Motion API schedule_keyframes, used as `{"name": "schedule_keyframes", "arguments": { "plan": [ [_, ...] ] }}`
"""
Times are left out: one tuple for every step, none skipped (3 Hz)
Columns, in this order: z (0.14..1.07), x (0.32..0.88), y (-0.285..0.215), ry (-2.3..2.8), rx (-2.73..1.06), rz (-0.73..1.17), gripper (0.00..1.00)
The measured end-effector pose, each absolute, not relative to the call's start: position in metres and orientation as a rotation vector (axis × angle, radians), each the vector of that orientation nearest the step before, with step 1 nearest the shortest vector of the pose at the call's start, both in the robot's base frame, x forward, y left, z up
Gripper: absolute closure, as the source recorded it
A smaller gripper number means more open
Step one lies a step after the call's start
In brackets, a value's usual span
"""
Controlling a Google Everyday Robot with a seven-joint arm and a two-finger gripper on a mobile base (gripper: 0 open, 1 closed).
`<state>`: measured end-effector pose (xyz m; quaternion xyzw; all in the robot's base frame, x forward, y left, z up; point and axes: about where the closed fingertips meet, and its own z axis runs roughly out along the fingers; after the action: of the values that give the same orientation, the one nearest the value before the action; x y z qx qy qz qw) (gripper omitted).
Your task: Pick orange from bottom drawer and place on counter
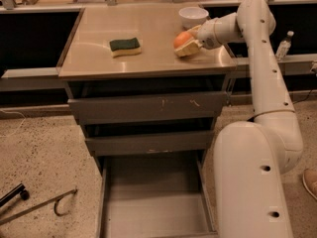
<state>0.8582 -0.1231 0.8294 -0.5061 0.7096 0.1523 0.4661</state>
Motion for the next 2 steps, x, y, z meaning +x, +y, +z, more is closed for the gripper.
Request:
{"name": "schedule_keyframes", "arguments": {
  "plan": [
    [0.8294, 0.8582, -0.1230, 1.742, -1.242, 0.374, 0.59],
    [0.8294, 0.8582, -0.1230, 1.742, -1.242, 0.374, 0.36]
  ]
}}
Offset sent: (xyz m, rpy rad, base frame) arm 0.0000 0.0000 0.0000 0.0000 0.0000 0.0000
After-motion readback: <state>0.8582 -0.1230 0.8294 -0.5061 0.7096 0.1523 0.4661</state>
